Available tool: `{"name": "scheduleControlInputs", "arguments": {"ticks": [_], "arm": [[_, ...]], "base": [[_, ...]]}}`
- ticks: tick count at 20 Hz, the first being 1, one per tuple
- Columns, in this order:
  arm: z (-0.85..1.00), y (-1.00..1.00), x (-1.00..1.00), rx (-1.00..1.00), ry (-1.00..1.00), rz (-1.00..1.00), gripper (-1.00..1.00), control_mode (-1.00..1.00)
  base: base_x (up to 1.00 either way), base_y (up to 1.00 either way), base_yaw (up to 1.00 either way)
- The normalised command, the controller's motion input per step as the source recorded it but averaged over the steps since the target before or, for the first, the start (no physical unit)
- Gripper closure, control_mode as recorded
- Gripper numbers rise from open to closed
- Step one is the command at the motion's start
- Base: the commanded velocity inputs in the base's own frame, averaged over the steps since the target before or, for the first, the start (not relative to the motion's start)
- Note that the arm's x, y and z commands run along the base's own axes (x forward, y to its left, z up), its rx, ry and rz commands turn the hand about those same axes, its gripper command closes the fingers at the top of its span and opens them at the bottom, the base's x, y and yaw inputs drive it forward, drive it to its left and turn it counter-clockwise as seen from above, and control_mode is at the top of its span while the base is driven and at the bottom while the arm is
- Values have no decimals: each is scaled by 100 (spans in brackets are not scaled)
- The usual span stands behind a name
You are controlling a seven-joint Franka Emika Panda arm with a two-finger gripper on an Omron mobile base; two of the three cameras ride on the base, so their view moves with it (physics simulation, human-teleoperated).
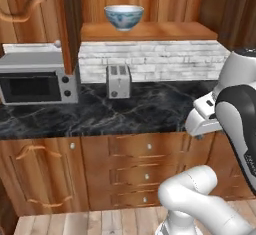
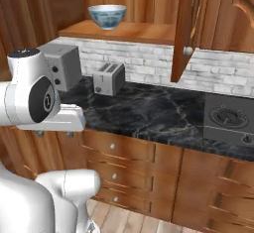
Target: Pick up the bowls from the cabinet and place each bowl in front of a stool on the dining counter.
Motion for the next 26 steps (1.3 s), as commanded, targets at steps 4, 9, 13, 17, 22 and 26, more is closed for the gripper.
{"name": "scheduleControlInputs", "arguments": {"ticks": [4, 9, 13, 17, 22, 26], "arm": [[0, 0, 0, 0, 0, 0, -100, 100], [0, 0, 0, 0, 0, 0, -100, 100], [0, 0, 0, 0, 0, 0, -100, 100], [0, 0, 0, 0, 0, 0, -100, 100], [0, 0, 0, 0, 0, 0, -100, 100], [0, 0, 0, 0, 0, 0, -100, 100]], "base": [[58, 28, -28], [66, 11, -8], [57, 27, -41], [18, 53, -40], [1, 64, -27], [32, 28, -1]]}}
